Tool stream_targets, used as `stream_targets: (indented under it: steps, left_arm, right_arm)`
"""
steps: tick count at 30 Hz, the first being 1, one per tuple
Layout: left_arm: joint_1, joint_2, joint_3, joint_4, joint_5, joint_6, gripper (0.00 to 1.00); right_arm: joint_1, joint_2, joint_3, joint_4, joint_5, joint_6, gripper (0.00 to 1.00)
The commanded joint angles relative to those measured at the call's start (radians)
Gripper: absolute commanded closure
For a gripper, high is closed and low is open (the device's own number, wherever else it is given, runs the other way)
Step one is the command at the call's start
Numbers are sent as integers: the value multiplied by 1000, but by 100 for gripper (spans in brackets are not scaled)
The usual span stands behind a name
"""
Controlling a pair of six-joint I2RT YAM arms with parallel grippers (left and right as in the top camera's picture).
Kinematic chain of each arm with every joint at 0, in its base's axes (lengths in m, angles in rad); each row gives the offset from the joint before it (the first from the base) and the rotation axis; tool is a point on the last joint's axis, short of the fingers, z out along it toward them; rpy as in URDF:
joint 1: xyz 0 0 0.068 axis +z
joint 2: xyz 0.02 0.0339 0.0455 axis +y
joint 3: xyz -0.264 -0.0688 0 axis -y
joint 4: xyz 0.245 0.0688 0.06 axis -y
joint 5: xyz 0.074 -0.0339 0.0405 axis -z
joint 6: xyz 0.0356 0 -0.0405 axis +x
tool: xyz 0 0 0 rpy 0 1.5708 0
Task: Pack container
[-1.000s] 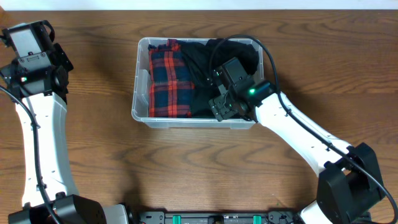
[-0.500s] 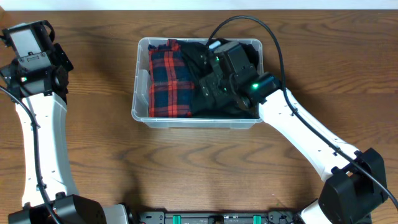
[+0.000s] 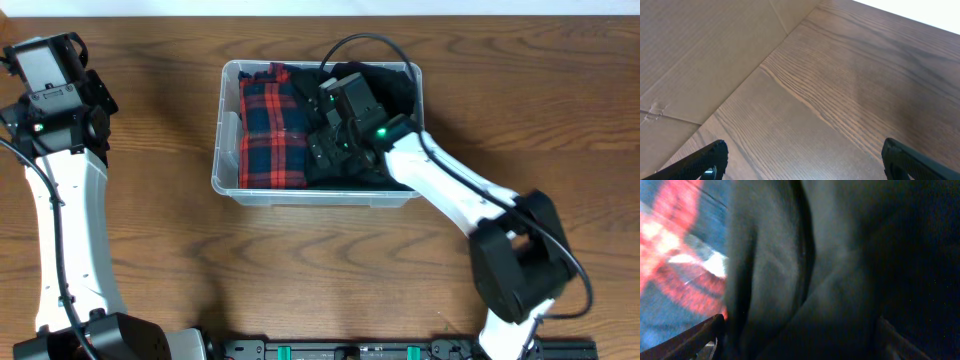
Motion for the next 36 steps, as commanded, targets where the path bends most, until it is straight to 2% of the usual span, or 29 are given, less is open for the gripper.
stream_targets:
  steps: [1, 4, 9, 11, 19, 29, 36]
  left_arm:
    - [4, 4, -5, 0, -9, -13, 2]
    - [4, 4, -5, 0, -9, -13, 2]
    - [4, 4, -5, 0, -9, -13, 2]
    - [4, 4, -5, 0, -9, -13, 2]
    - [4, 4, -5, 0, -9, -13, 2]
    - [4, 4, -5, 0, -9, -13, 2]
    - [4, 4, -5, 0, -9, -13, 2]
  right_arm:
    - [8, 87, 0, -23, -99, -13, 7]
    - [7, 95, 2, -22, -99, -13, 7]
    - [4, 5, 37, -34, -93, -69, 4]
    - [2, -58, 57, -46, -66, -81, 1]
    - [-30, -358, 75, -71, 94, -80, 1]
    - [-114, -647, 75, -248, 99, -41, 1]
    - [-140, -840, 75, -273, 100, -31, 1]
